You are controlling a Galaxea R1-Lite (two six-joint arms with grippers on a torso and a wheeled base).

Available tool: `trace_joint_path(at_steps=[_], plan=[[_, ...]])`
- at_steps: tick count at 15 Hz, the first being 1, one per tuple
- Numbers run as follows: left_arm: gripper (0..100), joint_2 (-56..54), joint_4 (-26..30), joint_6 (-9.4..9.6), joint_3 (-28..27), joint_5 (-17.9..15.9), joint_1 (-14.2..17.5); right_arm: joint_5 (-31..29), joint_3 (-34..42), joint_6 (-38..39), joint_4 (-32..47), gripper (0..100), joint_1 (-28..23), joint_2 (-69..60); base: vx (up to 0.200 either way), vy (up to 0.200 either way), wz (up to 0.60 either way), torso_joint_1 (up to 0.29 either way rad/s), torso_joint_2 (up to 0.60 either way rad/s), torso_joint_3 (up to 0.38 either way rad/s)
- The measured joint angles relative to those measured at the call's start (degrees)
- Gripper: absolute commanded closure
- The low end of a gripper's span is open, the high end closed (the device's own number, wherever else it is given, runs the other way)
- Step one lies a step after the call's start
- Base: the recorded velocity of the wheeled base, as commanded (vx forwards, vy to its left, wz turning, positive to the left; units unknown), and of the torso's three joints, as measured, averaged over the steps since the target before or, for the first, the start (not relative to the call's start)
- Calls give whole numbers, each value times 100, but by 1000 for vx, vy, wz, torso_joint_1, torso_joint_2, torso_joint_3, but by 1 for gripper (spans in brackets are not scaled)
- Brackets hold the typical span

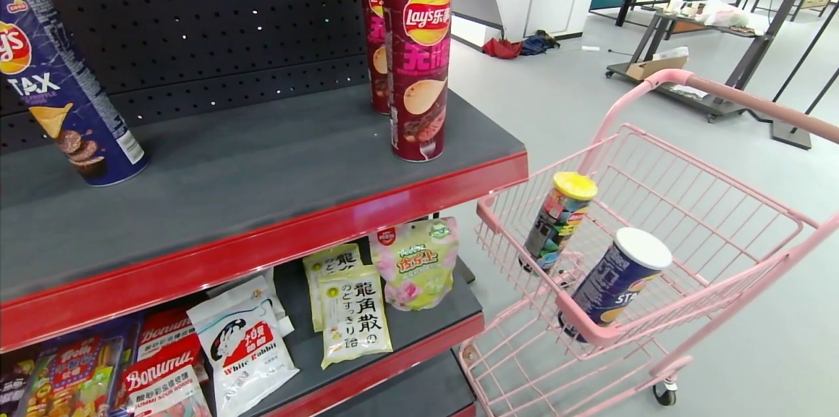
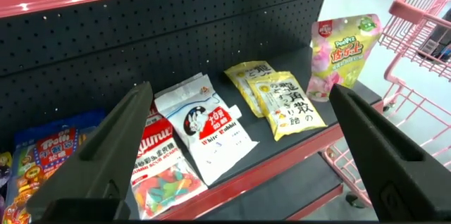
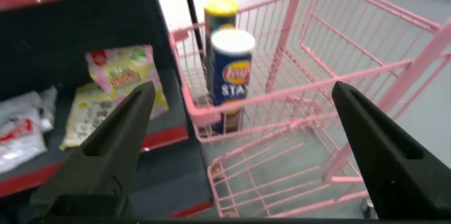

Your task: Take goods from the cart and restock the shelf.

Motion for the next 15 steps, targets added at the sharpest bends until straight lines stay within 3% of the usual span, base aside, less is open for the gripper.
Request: trace_joint_path(at_steps=[2, 4, 7, 9, 15], plan=[[0, 0, 0, -2, 0, 0, 0, 93, -887, 306, -167, 0, 49, 1278, 0, 0, 0, 0, 0, 0], [0, 0, 0, 0, 0, 0, -2, 197, -1337, 519, -892, 0, 74, 2704, 0, 0, 0, 0, 0, 0], [0, 0, 0, -5, 0, 0, 0, 446, -935, 675, -2961, 0, 112, 4726, 0, 0, 0, 0, 0, 0], [0, 0, 0, -2, 0, 2, 0, 594, -395, 752, -3755, 0, 137, 5603, 0, 0, 0, 0, 0, 0], [0, 0, 0, -5, 0, 0, 0, 706, -63, 720, -3827, 0, 383, 6689, 0, 0, 0, 0, 0, 0]])
